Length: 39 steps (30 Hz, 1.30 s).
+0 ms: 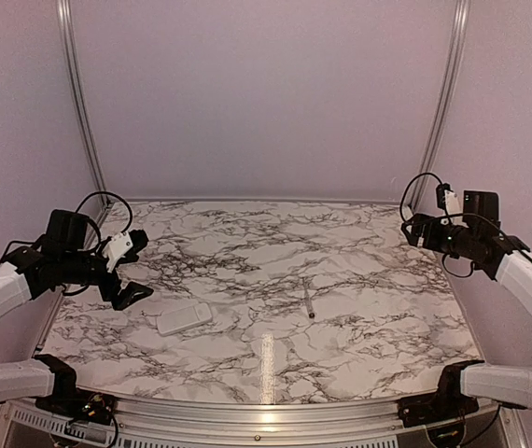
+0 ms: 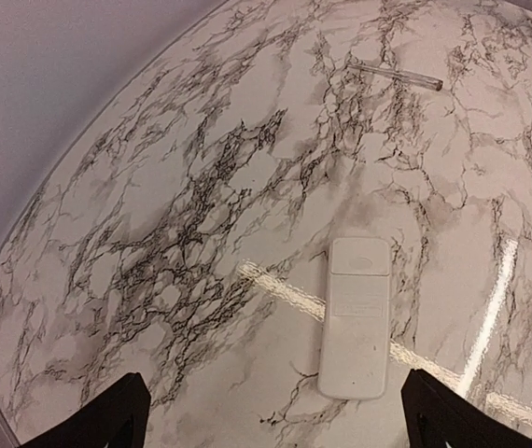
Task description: Unload the batteries from the remote control
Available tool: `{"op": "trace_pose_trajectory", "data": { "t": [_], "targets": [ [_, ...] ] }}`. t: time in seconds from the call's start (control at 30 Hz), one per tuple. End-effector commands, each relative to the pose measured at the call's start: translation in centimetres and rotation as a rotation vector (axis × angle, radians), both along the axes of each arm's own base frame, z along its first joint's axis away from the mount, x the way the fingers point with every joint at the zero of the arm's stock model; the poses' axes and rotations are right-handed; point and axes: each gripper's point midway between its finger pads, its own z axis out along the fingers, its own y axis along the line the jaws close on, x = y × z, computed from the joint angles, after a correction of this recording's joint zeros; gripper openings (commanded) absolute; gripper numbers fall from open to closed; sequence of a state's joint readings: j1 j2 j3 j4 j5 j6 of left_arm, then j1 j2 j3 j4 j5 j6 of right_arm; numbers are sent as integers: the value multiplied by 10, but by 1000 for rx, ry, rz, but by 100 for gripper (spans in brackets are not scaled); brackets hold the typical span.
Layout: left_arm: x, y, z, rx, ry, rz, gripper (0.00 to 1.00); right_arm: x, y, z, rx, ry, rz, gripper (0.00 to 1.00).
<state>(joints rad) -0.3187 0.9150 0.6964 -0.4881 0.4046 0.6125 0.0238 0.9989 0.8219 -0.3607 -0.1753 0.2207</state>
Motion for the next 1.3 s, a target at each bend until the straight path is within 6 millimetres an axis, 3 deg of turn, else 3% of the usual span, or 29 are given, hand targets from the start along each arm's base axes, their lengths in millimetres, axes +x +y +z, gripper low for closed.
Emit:
{"op": "trace_pose_trajectory", "data": {
  "t": [0.0, 0.37, 0.8, 1.27],
  "targets": [
    [-11, -13, -34, 32, 102, -100, 98, 0, 14, 15, -2, -26, 71, 98],
    [-3, -36, -67, 43, 191, -124, 96, -6, 43, -4, -45, 31, 146, 98],
    [-7, -51, -109, 73, 252, -135, 92, -20, 53, -17, 3, 57, 169, 98],
    [-3, -43, -146, 197, 259, -127, 89, -34, 52, -17, 21, 60, 169, 98]
  ]
}}
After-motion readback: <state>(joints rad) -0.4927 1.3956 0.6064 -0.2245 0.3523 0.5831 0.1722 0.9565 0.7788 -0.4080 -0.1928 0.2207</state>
